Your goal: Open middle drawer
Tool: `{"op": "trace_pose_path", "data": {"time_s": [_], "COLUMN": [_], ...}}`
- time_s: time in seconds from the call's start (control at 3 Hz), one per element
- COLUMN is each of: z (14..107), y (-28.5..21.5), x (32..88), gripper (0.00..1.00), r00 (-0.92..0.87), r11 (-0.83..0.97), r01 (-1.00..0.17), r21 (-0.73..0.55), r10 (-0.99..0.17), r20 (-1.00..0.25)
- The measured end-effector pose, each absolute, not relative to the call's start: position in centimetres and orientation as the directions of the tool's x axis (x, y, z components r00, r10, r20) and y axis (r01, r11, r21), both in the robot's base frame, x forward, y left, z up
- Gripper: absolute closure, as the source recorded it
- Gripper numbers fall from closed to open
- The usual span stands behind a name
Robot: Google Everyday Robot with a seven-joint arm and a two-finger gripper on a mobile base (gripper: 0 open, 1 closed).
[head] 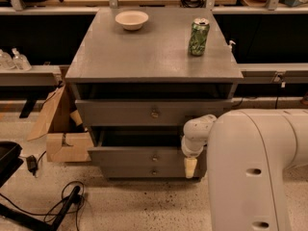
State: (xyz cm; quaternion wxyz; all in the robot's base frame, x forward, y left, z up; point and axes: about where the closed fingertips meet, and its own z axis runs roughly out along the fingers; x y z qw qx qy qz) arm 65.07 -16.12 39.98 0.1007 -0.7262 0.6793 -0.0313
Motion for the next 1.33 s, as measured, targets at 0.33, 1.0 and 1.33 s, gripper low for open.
{"op": "trace_pose_path", "data": {"time_s": [0.33, 1.0, 1.33], "z": [39.8, 41.7, 42.1], "y": [-15.8, -15.5, -15.5], "x": [64.1, 58.7, 58.7], "gripper": [0.18, 0.72, 0.97], "r00": [0.058, -0.039, -0.039], "r11": [-0.051, 0.037, 0.037], "r01": [-0.989, -0.998, -0.998], "r21": [-0.142, -0.043, -0.043], "r10": [-0.997, -0.998, -0.998], "r20": [-0.051, 0.043, 0.043]}}
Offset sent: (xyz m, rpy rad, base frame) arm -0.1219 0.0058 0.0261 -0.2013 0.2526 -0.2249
